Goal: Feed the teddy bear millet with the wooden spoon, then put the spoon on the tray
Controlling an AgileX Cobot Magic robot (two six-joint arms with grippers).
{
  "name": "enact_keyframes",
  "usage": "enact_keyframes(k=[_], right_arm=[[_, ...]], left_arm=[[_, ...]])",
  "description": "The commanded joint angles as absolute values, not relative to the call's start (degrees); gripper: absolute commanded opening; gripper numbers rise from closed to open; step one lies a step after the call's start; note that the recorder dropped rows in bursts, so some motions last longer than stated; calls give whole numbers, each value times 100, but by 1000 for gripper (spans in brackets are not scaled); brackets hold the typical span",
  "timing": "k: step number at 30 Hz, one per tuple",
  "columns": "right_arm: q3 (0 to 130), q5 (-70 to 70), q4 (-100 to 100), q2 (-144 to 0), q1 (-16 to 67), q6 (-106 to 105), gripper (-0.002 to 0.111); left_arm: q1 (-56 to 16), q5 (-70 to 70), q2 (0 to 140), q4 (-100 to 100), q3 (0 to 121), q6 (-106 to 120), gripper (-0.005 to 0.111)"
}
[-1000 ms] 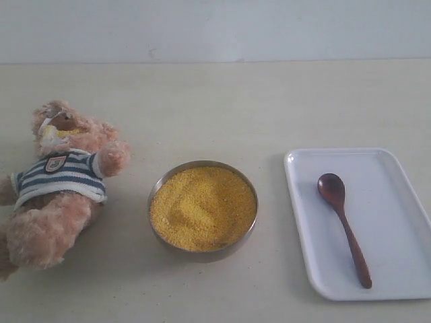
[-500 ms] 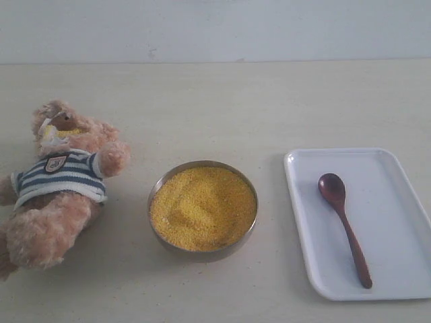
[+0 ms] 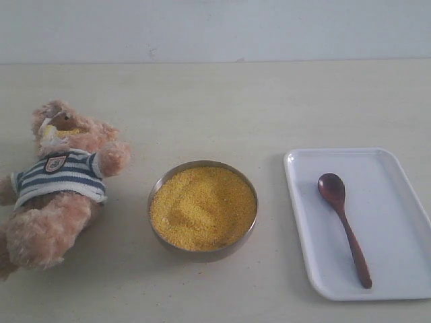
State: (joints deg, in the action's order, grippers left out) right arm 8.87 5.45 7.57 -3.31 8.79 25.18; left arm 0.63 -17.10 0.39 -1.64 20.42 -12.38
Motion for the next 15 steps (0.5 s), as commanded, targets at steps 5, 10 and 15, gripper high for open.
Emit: enact_keyframes(k=[5, 10, 15], right_arm=[[869, 537, 779, -298, 865, 2509, 0], [869, 537, 762, -298, 865, 2509, 0], [869, 537, 762, -298, 865, 2509, 0]], left_arm=[[361, -1247, 0, 834, 785, 442, 4], [743, -967, 0, 1063, 0, 378, 4], [748, -1455, 0, 1001, 0, 544, 4]])
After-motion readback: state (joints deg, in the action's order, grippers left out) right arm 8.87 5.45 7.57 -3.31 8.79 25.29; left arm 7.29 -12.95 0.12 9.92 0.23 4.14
